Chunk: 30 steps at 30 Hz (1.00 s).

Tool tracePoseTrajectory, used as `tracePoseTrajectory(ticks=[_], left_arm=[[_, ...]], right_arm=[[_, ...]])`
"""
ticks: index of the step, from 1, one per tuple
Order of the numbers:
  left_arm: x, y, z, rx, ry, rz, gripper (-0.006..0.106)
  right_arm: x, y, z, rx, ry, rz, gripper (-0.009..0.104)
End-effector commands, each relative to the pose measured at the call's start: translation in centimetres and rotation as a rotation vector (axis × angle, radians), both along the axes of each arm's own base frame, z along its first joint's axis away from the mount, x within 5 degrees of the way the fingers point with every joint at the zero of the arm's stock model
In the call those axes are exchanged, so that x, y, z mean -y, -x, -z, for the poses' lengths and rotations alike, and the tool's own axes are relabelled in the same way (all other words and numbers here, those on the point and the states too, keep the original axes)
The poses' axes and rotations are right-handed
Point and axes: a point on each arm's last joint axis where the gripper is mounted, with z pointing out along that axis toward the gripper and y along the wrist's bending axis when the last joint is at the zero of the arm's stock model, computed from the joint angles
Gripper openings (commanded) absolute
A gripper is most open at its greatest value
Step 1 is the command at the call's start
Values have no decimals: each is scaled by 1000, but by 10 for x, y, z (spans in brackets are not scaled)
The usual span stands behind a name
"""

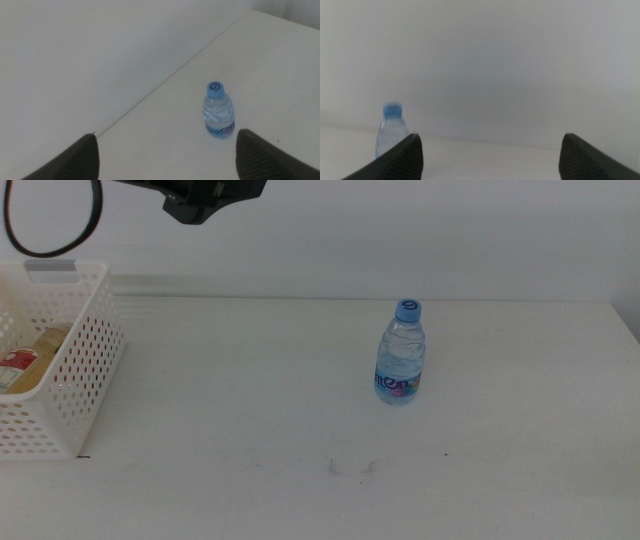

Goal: Use arms to grab the bottles and put them into the dustbin to the left of the table.

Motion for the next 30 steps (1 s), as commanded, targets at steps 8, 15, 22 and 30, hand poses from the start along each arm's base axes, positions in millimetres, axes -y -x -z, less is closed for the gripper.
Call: tracePoseTrajectory(ticks=[8, 15, 22, 30], left_arm=[[-1, 2, -4, 17, 13, -2, 94], [-1, 2, -4, 17, 13, -2, 94], [-2, 1, -3, 24, 0, -9, 94], [-2, 1, -3, 23, 1, -8, 94]], right_arm=[[-9, -77, -8, -292, -26, 1, 85], [-35, -150, 12, -491, 32, -196, 85], [-75, -172, 37, -424, -30, -482, 85], [-118, -175, 63, -385, -67, -608, 85]])
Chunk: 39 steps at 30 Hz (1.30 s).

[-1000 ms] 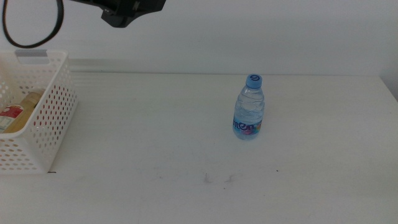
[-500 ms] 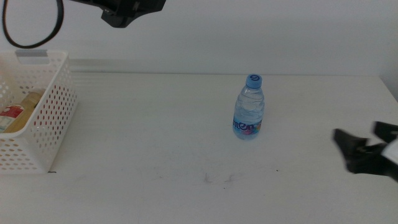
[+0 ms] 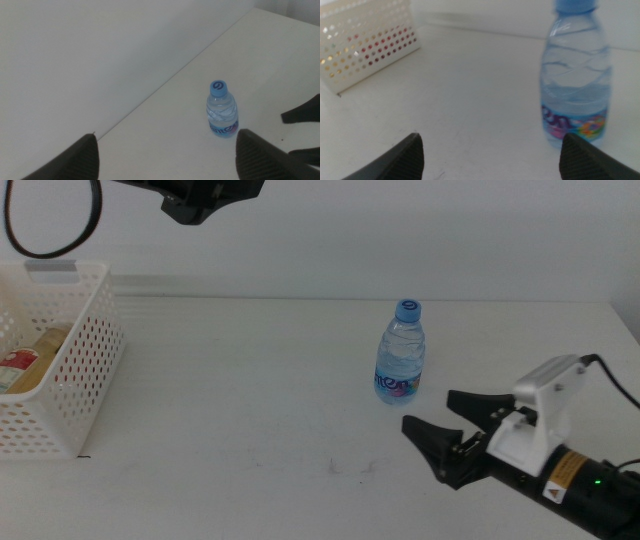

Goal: Use arms to grab the bottles and put them into the dustbin to the left of the table.

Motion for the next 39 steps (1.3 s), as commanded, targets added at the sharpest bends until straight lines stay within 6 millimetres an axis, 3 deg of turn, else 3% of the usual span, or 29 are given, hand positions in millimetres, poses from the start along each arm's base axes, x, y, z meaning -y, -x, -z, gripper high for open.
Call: tracePoseTrajectory(ticks=[1, 5, 11, 23, 25, 26, 29, 30, 35, 39], left_arm=[[-1, 2, -3, 16, 15, -1, 94], [-1, 2, -3, 16, 15, -1, 94], [-1, 2, -3, 17, 13, -2, 94], [-1, 2, -3, 17, 13, -2, 94], [-1, 2, -3, 17, 13, -2, 94], [-1, 2, -3, 17, 13, -2, 94], [-1, 2, -3, 17, 13, -2, 94], [-1, 2, -3, 17, 13, -2, 94], [-1, 2, -3, 17, 13, -2, 94], [-1, 2, -3, 17, 13, -2, 94]], right_arm=[[-6, -5, 4, 31, -3, -3, 85], [-6, -19, 15, 6, 2, 72, 85], [-6, -52, 33, 112, 178, 172, 85], [-37, -115, 53, 177, 149, 164, 84], [-40, -122, 56, 168, 153, 172, 76], [-41, -124, 57, 154, 163, 173, 65], [-50, -125, 57, 120, 191, 149, 4], [-56, -125, 55, 121, 182, 142, -1], [-102, -126, 25, 189, 152, 58, -2], [-146, -144, 16, 186, 170, 1, -2]])
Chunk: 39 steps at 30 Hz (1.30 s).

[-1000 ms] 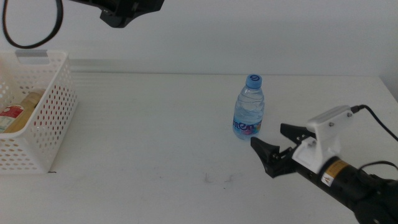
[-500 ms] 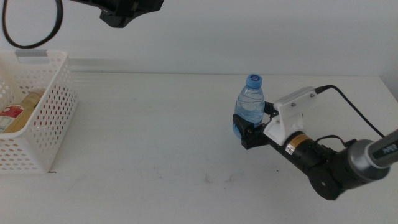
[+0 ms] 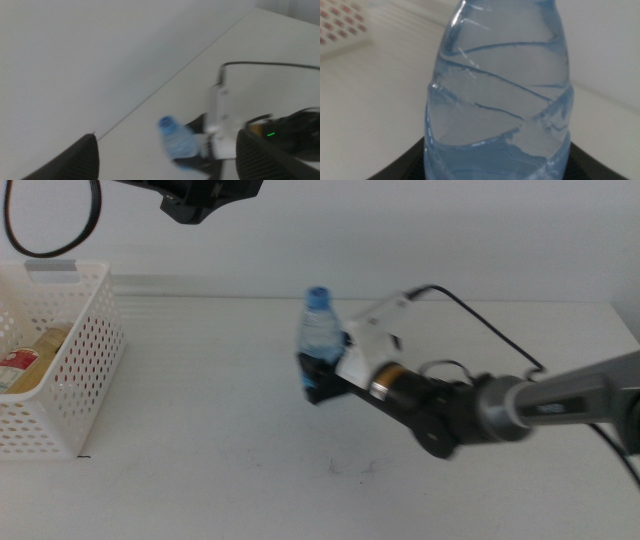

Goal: Use arms to grab the bottles and put them into the dustbin to the left of the table.

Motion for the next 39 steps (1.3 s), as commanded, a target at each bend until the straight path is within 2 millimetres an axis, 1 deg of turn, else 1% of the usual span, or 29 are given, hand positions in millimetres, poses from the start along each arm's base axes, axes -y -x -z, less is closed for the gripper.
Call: tracePoseTrajectory(ticks=[1, 4, 6, 9, 11, 12, 14, 16, 17, 18, 20, 23, 24, 25, 29, 31, 32, 33, 34, 36, 37, 39], left_arm=[[-1, 2, -3, 15, 14, -2, 94], [-1, 2, -3, 15, 14, -2, 94], [-1, 2, -3, 15, 14, -2, 94], [-1, 2, -3, 15, 14, -2, 94], [-1, 2, -3, 15, 14, -2, 94], [-1, 2, -3, 15, 14, -2, 94], [-1, 2, -3, 15, 14, -2, 94], [-1, 2, -3, 15, 14, -2, 94], [-1, 2, -3, 15, 14, -2, 94], [-1, 2, -3, 15, 14, -2, 94], [-1, 2, -3, 15, 14, -2, 94], [-1, 2, -3, 15, 14, -2, 94], [-1, 2, -3, 15, 14, -2, 94], [-1, 2, -3, 15, 14, -2, 94], [-1, 2, -3, 15, 14, -2, 94], [-1, 2, -3, 15, 14, -2, 94], [-1, 2, -3, 15, 14, -2, 94], [-1, 2, -3, 15, 14, -2, 94], [-1, 2, -3, 15, 14, -2, 94], [-1, 2, -3, 15, 14, -2, 94], [-1, 2, -3, 15, 14, -2, 94], [-1, 2, -3, 15, 14, -2, 94]], right_arm=[[-24, -12, -16, 61, -39, -28, -2], [-49, -28, -8, 83, -53, -49, -2], [-59, -35, 4, 88, -57, -57, -2], [-67, -43, 17, 90, -61, -59, 0], [-68, -45, 21, 77, -73, -42, 6], [-67, -45, 22, 66, -82, -26, 13], [-66, -46, 23, 36, -91, 1, 33], [-64, -46, 18, -6, -81, 18, 67], [-63, -45, 16, -45, -65, 23, 82], [-63, -42, 11, -78, -34, 20, 93], [-57, -34, -1, -161, 8, 32, 91], [-40, -13, -28, -305, 51, 65, 91], [-32, -2, -41, -343, 58, 77, 91], [-22, 11, -54, -383, 65, 89, 91], [15, 71, -121, -430, 99, 84, 91], [37, 102, -162, -393, 122, 59, 91], [46, 114, -180, -366, 132, 48, 91], [58, 128, -203, -322, 137, 37, 91], [70, 141, -227, -263, 130, 28, 91], [90, 165, -264, -174, 83, 24, 91], [98, 175, -278, -143, 57, 24, 91], [108, 187, -291, -110, 40, 26, 91]])
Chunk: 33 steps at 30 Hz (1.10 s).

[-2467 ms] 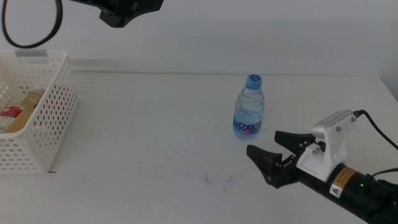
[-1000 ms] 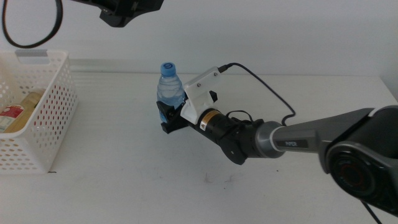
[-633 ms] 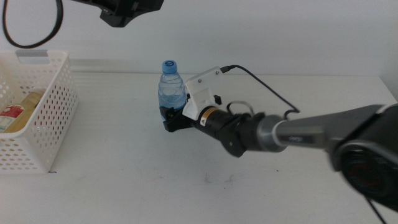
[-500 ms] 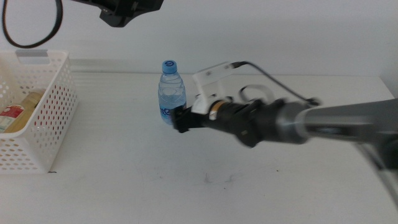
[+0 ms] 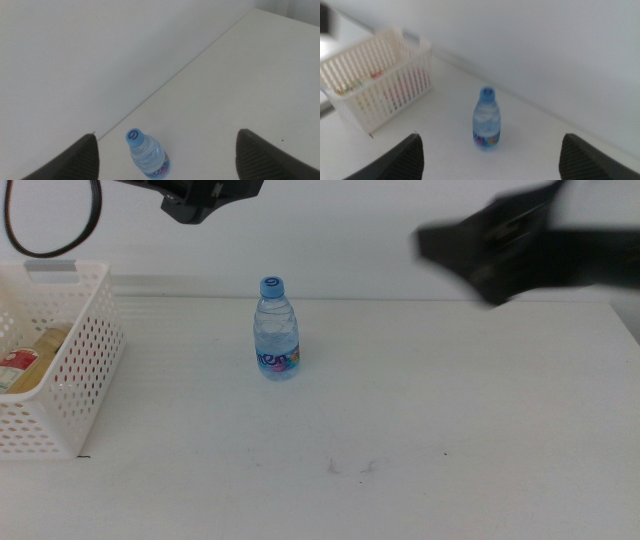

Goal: Use arms to grab the bottles and put them into the dustbin to the left of the table.

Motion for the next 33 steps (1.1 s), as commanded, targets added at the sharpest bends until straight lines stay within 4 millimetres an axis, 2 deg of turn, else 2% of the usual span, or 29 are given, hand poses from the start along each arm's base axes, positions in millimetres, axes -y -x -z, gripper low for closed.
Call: tracePoseTrajectory(ticks=[1, 14, 17, 20, 23, 24, 27, 29, 31, 33], left_arm=[[-1, 2, -3, 14, 13, -2, 94], [-1, 2, -3, 14, 13, -2, 94], [-3, 2, 5, 65, 60, -26, 94], [-10, 11, 22, 249, 188, -43, 94], [-22, 26, 60, 465, 324, -65, 94], [-28, 30, 80, 477, 377, -89, 94], [-44, 36, 145, 355, 456, -186, 94], [-51, 38, 177, 250, 459, -243, 94], [-56, 41, 202, 164, 459, -282, 94], [-57, 43, 216, 132, 437, -287, 94]], right_arm=[[11, 12, -8, 20, 30, -1, 91], [8, 11, -6, -6, 7, -2, 90], [8, 11, -6, -7, 7, -2, 90], [8, 11, -6, -7, 7, -2, 90], [8, 11, -6, -7, 7, -2, 90], [8, 11, -6, -7, 7, -2, 90], [8, 11, -6, -7, 7, -2, 90], [8, 11, -6, -7, 7, -2, 90], [8, 11, -6, -8, 6, -2, 90], [8, 11, -6, -6, 5, -2, 90]])
